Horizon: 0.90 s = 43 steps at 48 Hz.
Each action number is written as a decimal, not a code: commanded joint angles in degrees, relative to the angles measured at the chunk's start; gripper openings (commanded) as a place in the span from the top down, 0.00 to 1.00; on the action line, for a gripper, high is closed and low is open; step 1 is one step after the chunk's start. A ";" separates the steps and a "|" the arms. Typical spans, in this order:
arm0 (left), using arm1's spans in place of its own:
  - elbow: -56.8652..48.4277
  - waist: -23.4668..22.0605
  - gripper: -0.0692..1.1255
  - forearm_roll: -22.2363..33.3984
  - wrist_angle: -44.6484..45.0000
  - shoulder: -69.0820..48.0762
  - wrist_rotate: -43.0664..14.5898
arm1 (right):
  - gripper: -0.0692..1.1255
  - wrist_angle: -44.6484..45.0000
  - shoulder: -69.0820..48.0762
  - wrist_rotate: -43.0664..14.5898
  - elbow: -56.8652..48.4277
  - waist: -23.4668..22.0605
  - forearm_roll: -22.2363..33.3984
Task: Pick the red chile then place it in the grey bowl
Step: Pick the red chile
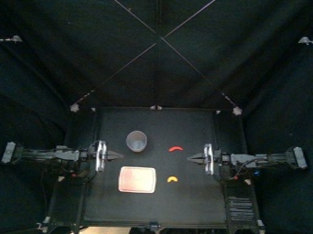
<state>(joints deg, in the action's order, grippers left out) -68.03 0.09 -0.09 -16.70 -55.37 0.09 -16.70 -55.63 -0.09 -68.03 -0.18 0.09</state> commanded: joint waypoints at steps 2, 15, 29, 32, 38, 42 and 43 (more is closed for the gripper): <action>0.62 0.09 0.98 0.00 -0.88 -0.44 -0.18 | 0.94 0.18 2.90 -0.44 3.08 -2.11 -0.62; -0.35 0.26 0.97 -0.35 -0.88 -1.67 -0.18 | 0.87 15.64 18.11 -0.53 12.74 -11.78 1.67; -1.14 1.32 0.97 -0.35 -0.88 -2.20 -0.18 | 0.52 26.81 33.31 -0.62 18.02 -16.52 8.44; -1.23 1.58 0.97 -0.35 -0.88 -2.20 -0.18 | 0.41 27.07 36.30 -0.62 18.54 -16.52 8.61; -1.32 1.67 0.97 -0.35 -0.88 -2.20 -0.18 | 0.21 27.25 41.31 -0.62 19.86 -16.61 8.70; -1.32 1.76 0.97 -0.35 -0.97 -2.20 -0.18 | 0.10 27.33 44.12 -0.70 20.65 -16.61 8.96; -1.32 1.76 0.97 -0.35 -0.88 -2.20 -0.18 | 0.08 27.33 44.65 -0.70 20.83 -16.61 8.96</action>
<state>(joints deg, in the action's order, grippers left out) -70.05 1.67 -0.35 -17.14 -57.74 0.00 10.81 -11.95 -0.79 -48.96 -16.61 8.88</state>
